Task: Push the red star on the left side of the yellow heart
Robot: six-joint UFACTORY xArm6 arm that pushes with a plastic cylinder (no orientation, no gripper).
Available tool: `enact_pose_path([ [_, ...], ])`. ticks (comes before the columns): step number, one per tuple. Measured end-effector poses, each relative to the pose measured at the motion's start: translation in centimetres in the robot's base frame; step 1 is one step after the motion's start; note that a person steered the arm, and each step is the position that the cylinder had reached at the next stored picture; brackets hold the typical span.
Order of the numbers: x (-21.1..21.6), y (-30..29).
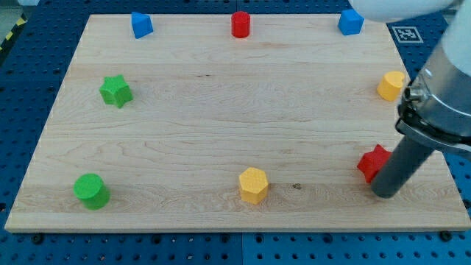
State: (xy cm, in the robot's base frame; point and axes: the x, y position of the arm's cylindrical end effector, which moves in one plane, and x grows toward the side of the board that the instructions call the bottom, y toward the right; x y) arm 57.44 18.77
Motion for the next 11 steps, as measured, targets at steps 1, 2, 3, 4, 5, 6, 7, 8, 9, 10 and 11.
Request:
enact_pose_path([
  [1, -2.0, -0.3],
  [2, -2.1, 1.7],
  [3, -2.3, 4.5],
  [4, -2.8, 3.6],
  [5, -3.1, 0.4],
  [6, -5.5, -1.6],
  [7, -7.3, -1.6],
  [8, -8.9, -1.6],
  [9, -12.1, -1.6],
  [10, -16.3, -1.6],
  [11, -19.7, -1.6],
])
